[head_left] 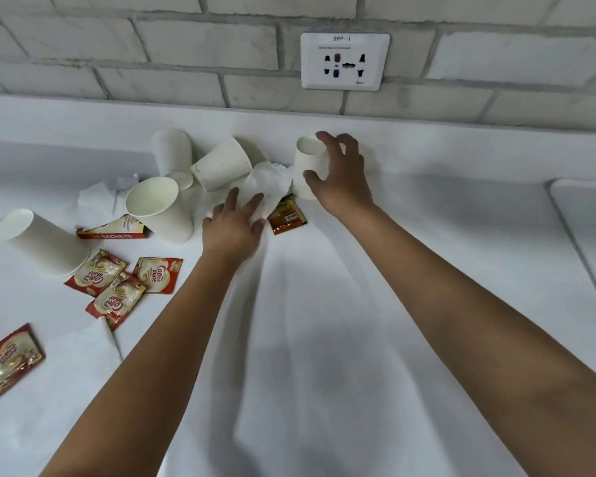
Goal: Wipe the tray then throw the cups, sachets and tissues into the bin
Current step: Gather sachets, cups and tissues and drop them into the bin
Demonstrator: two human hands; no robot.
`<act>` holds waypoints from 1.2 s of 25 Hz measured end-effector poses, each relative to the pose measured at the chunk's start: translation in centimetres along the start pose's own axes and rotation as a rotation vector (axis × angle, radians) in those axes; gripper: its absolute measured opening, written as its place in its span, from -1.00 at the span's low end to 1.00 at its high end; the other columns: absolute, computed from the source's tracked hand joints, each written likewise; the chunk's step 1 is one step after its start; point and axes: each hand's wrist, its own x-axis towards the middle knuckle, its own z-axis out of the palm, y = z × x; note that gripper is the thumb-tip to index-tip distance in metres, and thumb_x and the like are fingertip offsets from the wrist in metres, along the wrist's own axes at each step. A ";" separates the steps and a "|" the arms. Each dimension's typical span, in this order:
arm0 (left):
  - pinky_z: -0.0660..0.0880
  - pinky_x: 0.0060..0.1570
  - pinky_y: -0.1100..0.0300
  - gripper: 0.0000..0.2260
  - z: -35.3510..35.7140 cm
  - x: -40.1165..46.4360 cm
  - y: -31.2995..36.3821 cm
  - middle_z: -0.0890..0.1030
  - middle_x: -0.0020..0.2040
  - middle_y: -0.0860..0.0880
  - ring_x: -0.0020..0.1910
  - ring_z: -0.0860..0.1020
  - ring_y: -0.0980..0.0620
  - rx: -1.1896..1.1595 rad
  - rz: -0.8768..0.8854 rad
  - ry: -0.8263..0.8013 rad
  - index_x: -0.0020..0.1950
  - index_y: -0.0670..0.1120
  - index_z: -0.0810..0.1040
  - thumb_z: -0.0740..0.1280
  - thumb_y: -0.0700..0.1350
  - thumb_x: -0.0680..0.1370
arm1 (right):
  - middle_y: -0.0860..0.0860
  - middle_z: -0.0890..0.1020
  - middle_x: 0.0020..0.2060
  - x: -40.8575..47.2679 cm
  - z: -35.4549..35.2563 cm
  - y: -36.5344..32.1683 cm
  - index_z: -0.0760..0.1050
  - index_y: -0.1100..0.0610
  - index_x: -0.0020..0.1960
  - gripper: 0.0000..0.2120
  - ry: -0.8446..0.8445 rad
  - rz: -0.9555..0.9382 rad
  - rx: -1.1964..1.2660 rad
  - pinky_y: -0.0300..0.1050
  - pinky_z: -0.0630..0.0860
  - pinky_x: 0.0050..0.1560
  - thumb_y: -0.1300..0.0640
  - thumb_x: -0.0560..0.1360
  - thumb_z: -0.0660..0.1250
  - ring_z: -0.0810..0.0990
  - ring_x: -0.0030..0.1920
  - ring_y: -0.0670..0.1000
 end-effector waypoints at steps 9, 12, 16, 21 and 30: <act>0.43 0.24 0.14 -0.75 1.2 0.3 -0.4 0.60 0.19 -0.16 0.19 0.53 -0.12 -0.477 -0.031 0.230 0.16 -0.17 0.62 0.24 -0.22 0.55 | 0.03 0.30 0.39 2.7 2.7 1.8 0.30 0.02 0.37 -0.49 0.020 -0.031 0.058 0.03 0.42 0.26 0.09 0.45 0.33 0.35 0.34 0.08; 0.42 0.12 0.26 -0.76 0.8 -0.2 0.0 0.63 0.14 -0.17 0.12 0.56 -0.12 -0.515 -0.041 0.264 0.13 -0.20 0.63 0.24 -0.25 0.54 | 0.04 0.35 0.32 1.8 2.6 1.7 0.33 0.08 0.34 -0.52 0.049 -0.040 0.124 -0.17 0.42 0.13 0.17 0.44 0.33 0.41 0.27 0.03; 0.36 0.08 0.31 -0.78 -0.6 -2.0 1.0 0.63 0.13 -0.21 0.09 0.57 -0.15 -0.482 0.016 0.368 0.14 -0.23 0.62 0.27 -0.26 0.55 | 0.07 0.35 0.28 -0.5 0.7 2.1 0.36 0.14 0.29 -0.54 0.170 -0.019 0.229 -0.51 0.29 -0.04 0.22 0.42 0.36 0.41 0.16 -0.07; 0.38 0.06 0.38 -0.79 -3.1 -4.9 4.7 0.63 0.12 -0.12 0.09 0.58 -0.02 -0.668 -0.014 0.384 0.14 -0.16 0.63 0.30 -0.21 0.54 | 0.04 0.38 0.14 -6.6 -3.2 3.5 0.39 0.19 0.25 -0.51 0.387 0.052 0.382 -0.33 0.40 0.06 0.21 0.35 0.40 0.41 0.03 -0.11; 0.39 -0.12 0.46 -0.80 -3.9 -15.1 19.0 0.66 -0.04 0.01 -0.11 0.58 0.16 -0.890 0.225 0.060 0.13 -0.08 0.63 0.31 -0.16 0.54 | -0.04 0.42 0.16 -20.9 -16.9 9.7 0.38 0.12 0.20 -0.56 0.700 0.192 0.468 -0.05 0.54 0.06 0.17 0.34 0.37 0.47 0.11 -0.02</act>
